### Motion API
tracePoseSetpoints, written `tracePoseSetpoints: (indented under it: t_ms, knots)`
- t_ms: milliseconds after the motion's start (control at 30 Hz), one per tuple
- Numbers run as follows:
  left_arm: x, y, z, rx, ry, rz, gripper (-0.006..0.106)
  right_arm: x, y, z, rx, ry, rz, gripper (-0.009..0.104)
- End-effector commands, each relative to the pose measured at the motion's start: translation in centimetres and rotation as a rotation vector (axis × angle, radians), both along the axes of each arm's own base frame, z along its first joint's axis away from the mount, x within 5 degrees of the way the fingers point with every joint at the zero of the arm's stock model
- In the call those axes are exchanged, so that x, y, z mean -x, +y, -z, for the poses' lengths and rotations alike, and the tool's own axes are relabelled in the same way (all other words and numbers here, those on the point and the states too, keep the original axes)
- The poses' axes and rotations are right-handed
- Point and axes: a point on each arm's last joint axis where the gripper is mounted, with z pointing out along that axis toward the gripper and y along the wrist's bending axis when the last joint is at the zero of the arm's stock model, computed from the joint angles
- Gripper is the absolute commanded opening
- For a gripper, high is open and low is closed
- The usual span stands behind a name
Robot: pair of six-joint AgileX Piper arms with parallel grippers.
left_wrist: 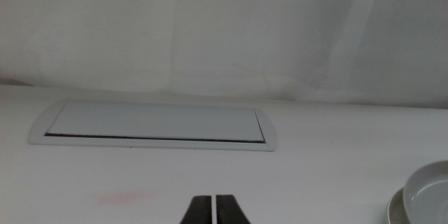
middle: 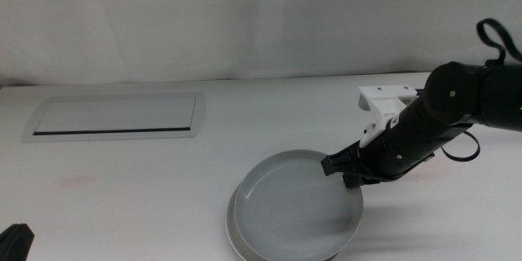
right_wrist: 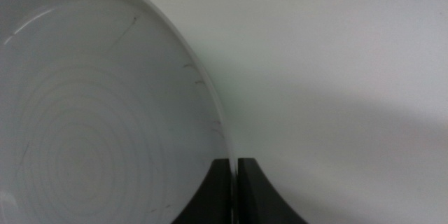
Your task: Stack the three bowls on top of each other.
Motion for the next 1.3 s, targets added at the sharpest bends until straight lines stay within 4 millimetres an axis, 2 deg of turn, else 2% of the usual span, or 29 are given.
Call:
tracePoseSetpoints:
  t_ms: [0, 200, 633, 733, 767, 900, 1167, 1267]
  knots:
    - [0.0, 0.0, 0.1, 0.007, -0.012, -0.002, -0.003, -0.2, 0.2, 0.5, 0.0, -0.001, 0.007, -0.003]
    - [0.0, 0.0, 0.1, 0.007, -0.012, -0.002, -0.003, -0.4, 0.4, 1.9, 0.01, 0.026, 0.015, -0.003]
    - [0.0, 0.0, 0.1, 0.004, -0.012, -0.001, -0.003, 0.1, 1.6, 2.1, -0.006, 0.016, -0.003, -0.003]
    - [0.0, 0.0, 0.1, 0.005, -0.012, -0.001, -0.003, 0.1, 1.6, 1.9, -0.006, 0.011, -0.008, 0.023]
    - [0.0, 0.0, 0.1, 0.005, -0.012, -0.001, -0.003, 0.0, 1.6, 1.9, -0.009, 0.005, -0.007, 0.035]
    - [0.0, 0.0, 0.1, 0.005, -0.012, -0.001, -0.003, -0.1, 1.7, 1.4, -0.015, -0.01, -0.014, 0.104]
    - [0.0, 0.0, 0.0, 0.004, -0.019, 0.0, -0.003, -0.1, 1.3, 0.0, 0.01, -0.079, -0.055, 0.103]
    - [0.0, 0.0, 0.0, 0.004, -0.019, 0.0, -0.003, -1.2, 0.2, -2.5, 0.049, -0.166, -0.079, 0.103]
